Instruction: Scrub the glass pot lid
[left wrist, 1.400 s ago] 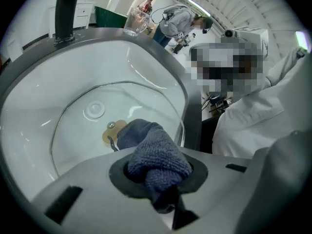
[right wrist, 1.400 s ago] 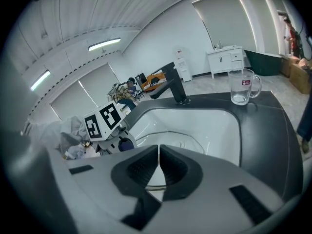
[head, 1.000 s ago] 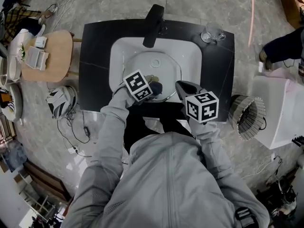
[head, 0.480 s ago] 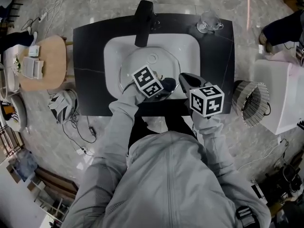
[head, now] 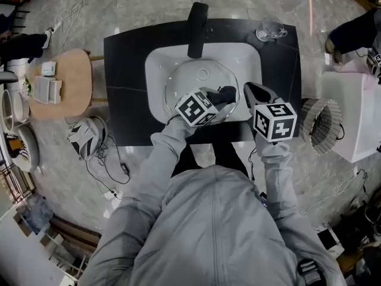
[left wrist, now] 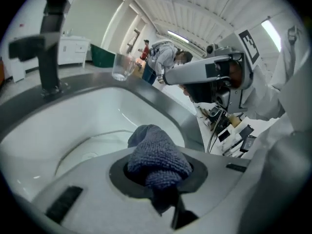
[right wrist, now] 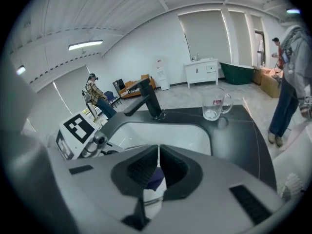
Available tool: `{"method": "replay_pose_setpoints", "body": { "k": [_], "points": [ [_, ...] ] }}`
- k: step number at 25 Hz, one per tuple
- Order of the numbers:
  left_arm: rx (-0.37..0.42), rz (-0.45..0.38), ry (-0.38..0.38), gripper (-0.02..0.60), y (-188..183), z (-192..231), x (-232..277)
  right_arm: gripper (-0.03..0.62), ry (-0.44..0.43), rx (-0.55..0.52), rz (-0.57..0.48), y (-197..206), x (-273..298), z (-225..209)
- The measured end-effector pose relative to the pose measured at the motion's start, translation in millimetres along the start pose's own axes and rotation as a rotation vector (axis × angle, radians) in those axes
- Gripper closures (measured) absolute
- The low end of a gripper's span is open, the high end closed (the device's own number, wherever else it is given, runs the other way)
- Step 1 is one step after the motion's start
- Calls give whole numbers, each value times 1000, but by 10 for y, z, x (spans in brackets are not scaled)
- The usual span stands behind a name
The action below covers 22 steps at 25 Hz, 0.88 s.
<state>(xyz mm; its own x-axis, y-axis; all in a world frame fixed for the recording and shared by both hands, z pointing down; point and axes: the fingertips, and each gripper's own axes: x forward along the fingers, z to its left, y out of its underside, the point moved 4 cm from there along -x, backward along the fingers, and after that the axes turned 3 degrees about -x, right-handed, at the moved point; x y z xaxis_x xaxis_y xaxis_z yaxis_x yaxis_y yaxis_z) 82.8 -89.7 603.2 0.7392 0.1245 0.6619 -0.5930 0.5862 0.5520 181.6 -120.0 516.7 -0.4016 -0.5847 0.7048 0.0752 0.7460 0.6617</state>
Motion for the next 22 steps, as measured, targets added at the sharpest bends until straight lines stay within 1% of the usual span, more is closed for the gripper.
{"method": "replay_pose_setpoints", "body": {
  "k": [4, 6, 8, 10, 12, 16, 19, 22],
  "points": [
    [52, -113, -78, 499, -47, 25, -500, 562, 21, -55, -57, -213, -123, 297],
    [70, -152, -111, 499, -37, 61, -776, 562, 25, -78, -87, -336, -183, 496],
    [88, -182, -149, 499, -17, 106, -1036, 562, 27, -77, -117, -440, -231, 689],
    [95, -221, -190, 499, -11, 163, -1279, 562, 26, -74, -143, -529, -266, 856],
    [97, -272, -228, 499, -42, 218, -1526, 562, 30, -99, -164, -636, -302, 997],
    [143, -367, -296, 499, -220, 303, -2009, 562, 66, -190, -216, -918, -465, 1206],
    [200, -437, -337, 499, -427, 334, -2348, 562, 110, -253, -261, -1115, -616, 1333],
    [268, -511, -389, 499, -626, 310, -2691, 562, 139, -291, -305, -1279, -733, 1482]
  ]
}}
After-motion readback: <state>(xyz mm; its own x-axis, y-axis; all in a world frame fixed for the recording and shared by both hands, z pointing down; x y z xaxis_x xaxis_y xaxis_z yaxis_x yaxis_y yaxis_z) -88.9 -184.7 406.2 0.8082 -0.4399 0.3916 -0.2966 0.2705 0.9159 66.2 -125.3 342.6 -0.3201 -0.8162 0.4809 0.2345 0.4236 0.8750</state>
